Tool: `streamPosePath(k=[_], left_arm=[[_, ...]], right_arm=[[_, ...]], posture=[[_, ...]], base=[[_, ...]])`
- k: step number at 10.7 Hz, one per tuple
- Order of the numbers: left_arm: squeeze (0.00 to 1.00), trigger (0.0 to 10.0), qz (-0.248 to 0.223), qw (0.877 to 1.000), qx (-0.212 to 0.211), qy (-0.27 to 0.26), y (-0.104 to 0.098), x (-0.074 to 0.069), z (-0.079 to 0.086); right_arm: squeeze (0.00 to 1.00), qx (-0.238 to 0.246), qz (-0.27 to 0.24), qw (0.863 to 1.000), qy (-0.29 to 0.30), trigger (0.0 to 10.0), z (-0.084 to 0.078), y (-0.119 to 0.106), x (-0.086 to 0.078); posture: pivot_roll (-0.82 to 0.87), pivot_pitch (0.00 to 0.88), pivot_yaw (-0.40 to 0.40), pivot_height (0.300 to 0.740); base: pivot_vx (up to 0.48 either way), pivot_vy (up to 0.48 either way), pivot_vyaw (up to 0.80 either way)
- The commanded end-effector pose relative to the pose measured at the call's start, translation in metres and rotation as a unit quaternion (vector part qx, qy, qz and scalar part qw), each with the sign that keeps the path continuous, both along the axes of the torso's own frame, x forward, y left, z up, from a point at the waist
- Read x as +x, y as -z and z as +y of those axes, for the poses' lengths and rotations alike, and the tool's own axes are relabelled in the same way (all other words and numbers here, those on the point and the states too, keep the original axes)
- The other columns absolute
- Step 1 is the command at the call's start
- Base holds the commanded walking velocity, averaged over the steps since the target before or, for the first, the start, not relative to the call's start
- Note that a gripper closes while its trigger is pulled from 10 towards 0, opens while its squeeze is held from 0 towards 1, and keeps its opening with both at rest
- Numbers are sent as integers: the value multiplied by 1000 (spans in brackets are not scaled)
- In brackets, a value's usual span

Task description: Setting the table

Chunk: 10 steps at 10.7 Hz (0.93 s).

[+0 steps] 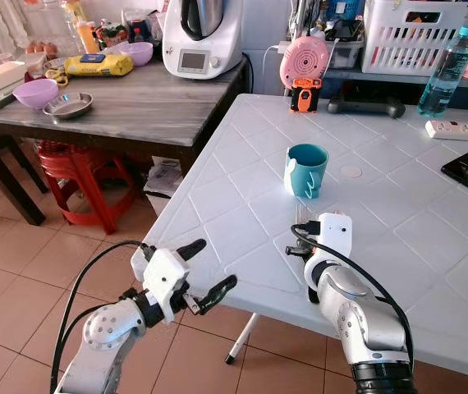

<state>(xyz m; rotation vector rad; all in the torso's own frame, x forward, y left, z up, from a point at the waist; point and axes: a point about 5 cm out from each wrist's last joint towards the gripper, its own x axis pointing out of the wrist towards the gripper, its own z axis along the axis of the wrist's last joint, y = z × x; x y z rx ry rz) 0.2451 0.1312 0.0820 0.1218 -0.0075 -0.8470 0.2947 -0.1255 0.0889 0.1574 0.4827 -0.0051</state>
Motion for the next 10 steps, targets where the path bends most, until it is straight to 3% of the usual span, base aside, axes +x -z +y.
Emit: streamPosePath(k=[1,2,3,5,7,10], left_arm=[[0,10000,-14,999,17,-26,-1,7,3],[0,10000,-17,999,14,-45,-2,10,4],[0,10000,-28,996,17,-87,-4,18,8],[0,10000,-23,987,3,-162,-6,31,16],[0,10000,-9,972,-16,-233,-8,43,23],[0,10000,-19,972,-39,-231,-15,48,20]], right_arm=[[0,21,49,998,19,0,-7,20,-10],[0,30,25,999,11,0,-4,13,-7],[0,45,-42,998,-8,0,4,-10,1],[0,65,-128,989,-33,0,13,-41,7],[0,84,-165,982,-32,10000,12,-53,6],[0,67,-204,976,-35,10000,6,-62,5]], posture=[[-37,0,72,740],[-36,0,73,740],[-35,0,73,740],[-41,0,72,740],[-43,0,67,740],[-45,0,66,740]], base=[[0,0,0],[0,0,0],[0,0,0],[0,0,0],[0,0,0],[0,0,0]])
